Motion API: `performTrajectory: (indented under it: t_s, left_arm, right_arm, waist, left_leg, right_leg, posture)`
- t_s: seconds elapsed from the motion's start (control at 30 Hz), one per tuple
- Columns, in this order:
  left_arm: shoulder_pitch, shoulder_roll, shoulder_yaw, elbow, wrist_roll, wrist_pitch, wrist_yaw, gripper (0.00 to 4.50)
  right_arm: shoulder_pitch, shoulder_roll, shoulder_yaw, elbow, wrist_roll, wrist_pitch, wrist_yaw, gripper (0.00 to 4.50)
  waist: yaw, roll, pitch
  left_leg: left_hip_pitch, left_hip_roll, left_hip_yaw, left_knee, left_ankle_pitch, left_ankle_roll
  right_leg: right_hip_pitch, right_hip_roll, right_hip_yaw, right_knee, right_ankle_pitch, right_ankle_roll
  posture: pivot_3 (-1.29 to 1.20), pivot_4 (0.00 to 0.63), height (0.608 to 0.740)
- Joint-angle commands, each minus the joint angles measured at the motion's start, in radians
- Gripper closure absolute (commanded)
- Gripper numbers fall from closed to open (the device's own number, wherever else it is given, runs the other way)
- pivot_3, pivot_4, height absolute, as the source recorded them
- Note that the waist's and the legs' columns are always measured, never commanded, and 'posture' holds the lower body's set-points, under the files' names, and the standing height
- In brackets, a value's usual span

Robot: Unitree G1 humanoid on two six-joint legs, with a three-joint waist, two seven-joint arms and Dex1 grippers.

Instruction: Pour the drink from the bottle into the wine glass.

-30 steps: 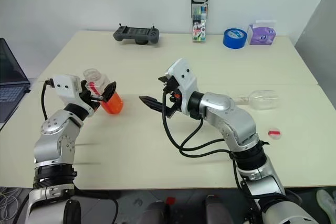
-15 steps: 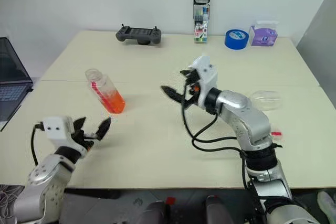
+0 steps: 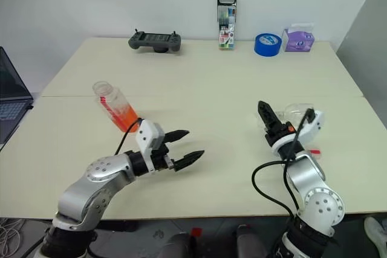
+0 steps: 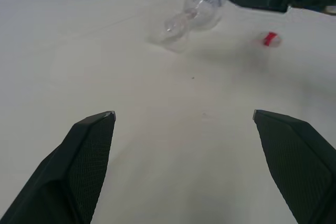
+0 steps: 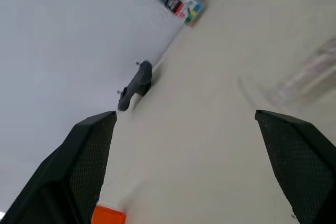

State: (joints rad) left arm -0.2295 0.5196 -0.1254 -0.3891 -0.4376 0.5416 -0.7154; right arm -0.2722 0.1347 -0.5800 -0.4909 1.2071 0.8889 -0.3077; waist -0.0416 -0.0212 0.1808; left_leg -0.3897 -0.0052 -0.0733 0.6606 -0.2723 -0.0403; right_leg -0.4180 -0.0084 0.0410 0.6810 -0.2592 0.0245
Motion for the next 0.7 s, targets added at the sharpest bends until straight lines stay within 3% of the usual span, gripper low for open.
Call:
performTrajectory:
  t_s: [0.03, 0.27, 0.7]
  left_arm:
    - [-0.046, 0.015, -0.031, -0.006, 0.022, -0.028, -0.046, 0.02]
    - [-0.104, -0.001, -0.053, 0.014, 0.037, -0.023, -0.074, 0.02]
    - [-0.124, -0.029, -0.052, 0.038, 0.062, -0.025, -0.062, 0.02]
  right_arm:
    - [0.016, 0.033, -0.012, 0.052, 0.124, -0.09, -0.116, 0.0]
    - [-0.03, 0.006, -0.004, 0.229, 0.243, -0.211, -0.141, 0.0]
    - [-0.22, -0.108, 0.025, 0.63, 0.082, -0.388, 0.065, 0.0]
  waist:
    - [0.0, 0.0, 0.0]
    - [0.0, 0.0, 0.0]
    - [0.0, 0.001, 0.0]
  left_leg:
    - [0.0, 0.0, 0.0, 0.0, 0.0, 0.0]
    - [0.0, 0.0, 0.003, 0.0, 0.0, 0.0]
    - [0.0, 0.0, 0.006, 0.0, 0.0, 0.0]
  right_leg:
    - [0.0, 0.0, 0.0, 0.0, 0.0, 0.0]
    - [0.0, 0.001, 0.0, 0.0, 0.0, 0.0]
    - [0.0, 0.001, 0.0, -0.001, 0.0, 0.0]
  posture:
    - [0.0, 0.15, 0.74]
    - [0.0, 0.15, 0.74]
    - [0.0, 0.15, 0.74]
